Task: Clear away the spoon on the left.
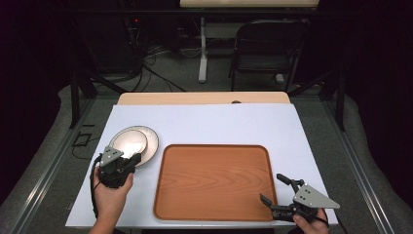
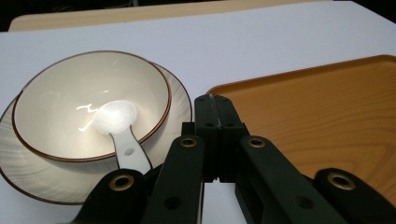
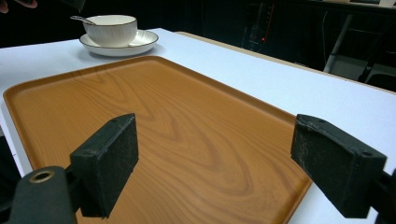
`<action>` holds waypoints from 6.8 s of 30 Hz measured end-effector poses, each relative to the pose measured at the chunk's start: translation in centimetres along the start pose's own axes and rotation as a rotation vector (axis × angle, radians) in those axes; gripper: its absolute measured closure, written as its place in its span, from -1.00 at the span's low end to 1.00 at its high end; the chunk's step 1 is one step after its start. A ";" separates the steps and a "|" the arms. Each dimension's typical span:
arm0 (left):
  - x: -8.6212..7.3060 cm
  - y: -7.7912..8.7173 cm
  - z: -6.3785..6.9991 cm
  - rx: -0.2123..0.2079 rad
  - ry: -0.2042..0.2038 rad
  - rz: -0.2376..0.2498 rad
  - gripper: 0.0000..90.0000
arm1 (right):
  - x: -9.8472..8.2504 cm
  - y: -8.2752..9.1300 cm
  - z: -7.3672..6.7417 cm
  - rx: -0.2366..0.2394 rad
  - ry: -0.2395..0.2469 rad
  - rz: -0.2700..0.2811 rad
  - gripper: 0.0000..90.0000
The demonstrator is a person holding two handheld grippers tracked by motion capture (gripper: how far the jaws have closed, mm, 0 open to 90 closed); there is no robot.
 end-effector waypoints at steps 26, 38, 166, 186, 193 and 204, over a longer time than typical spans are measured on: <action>-2.4 0.1 -5.1 0.121 0.063 -0.066 1.00 | 0.0 0.0 0.0 0.001 0.002 0.000 -0.68; -2.2 0.2 -8.3 0.194 0.101 -0.062 1.00 | 0.0 0.0 0.0 0.001 0.001 -0.001 -0.68; 0.8 -4.6 -12.8 0.141 0.411 0.125 0.55 | 0.0 0.0 -0.1 0.008 0.008 0.000 -0.68; 2.2 -3.9 -12.4 0.121 0.365 0.150 0.78 | 0.0 -0.1 -0.1 0.009 0.012 -0.002 -0.68; 2.9 -3.8 -11.3 0.085 0.330 0.165 0.90 | 0.0 -0.1 -0.1 0.010 0.010 -0.003 -0.68; 3.3 -3.8 -10.6 0.096 0.284 0.141 0.91 | 0.0 -0.1 -0.1 0.011 0.011 -0.001 -0.68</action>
Point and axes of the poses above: each handheld gripper's, and its own axes: y roughly backward along the jaws, x roughly out of its top, z roughly to its right, the point moved 8 cm from there along -y, roughly forward along the jaws, and after that the axes turned 7 degrees about -z, right-handed, at the moved point
